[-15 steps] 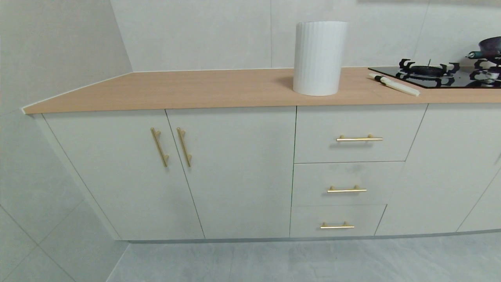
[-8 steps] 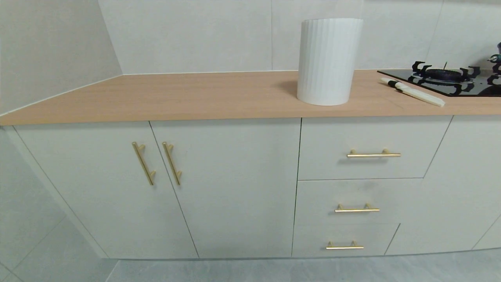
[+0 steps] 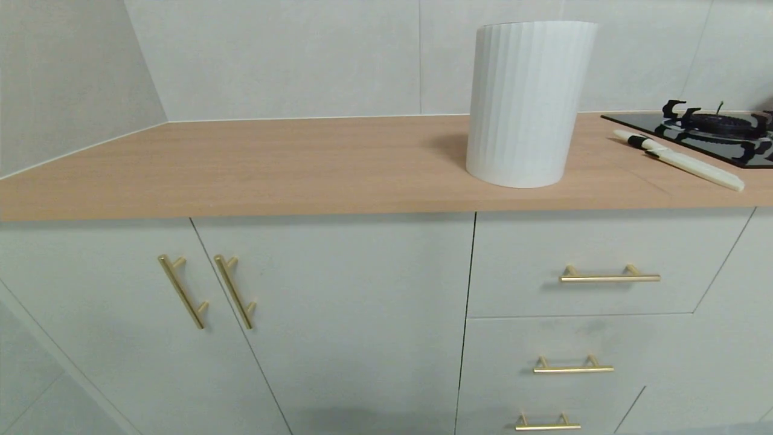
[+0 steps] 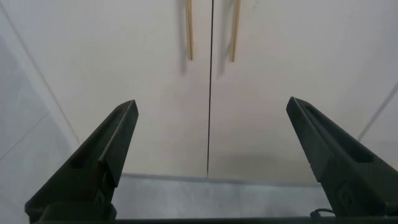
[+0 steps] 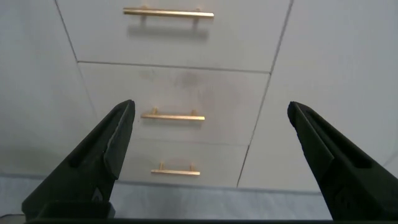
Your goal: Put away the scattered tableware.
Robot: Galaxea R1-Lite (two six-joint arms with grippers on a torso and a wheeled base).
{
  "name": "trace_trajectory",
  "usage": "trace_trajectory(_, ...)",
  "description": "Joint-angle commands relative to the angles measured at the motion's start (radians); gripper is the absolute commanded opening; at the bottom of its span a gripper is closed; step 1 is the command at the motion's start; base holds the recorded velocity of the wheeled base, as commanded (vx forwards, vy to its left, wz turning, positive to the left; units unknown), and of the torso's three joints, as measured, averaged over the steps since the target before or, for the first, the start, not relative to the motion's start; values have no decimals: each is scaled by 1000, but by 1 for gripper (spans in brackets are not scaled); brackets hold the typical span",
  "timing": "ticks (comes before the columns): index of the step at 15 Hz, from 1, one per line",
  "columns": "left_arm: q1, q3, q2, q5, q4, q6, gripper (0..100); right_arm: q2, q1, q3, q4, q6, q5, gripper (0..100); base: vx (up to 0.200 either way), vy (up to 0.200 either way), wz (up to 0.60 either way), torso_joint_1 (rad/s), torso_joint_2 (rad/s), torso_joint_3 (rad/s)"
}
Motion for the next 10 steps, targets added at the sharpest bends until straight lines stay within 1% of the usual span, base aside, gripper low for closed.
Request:
trace_trajectory(1,0,0,0,2,0,0,100,2,0,0,0,0,1,100,200,0,0,7,2,2)
trace_trajectory(4,0,0,0,1,0,0,100,2,0,0,0,0,1,100,200,0,0,2,4,9)
trace_trajectory(10,0,0,0,1,0,0,100,2,0,0,0,1,1,100,0,0,0,0,0,0)
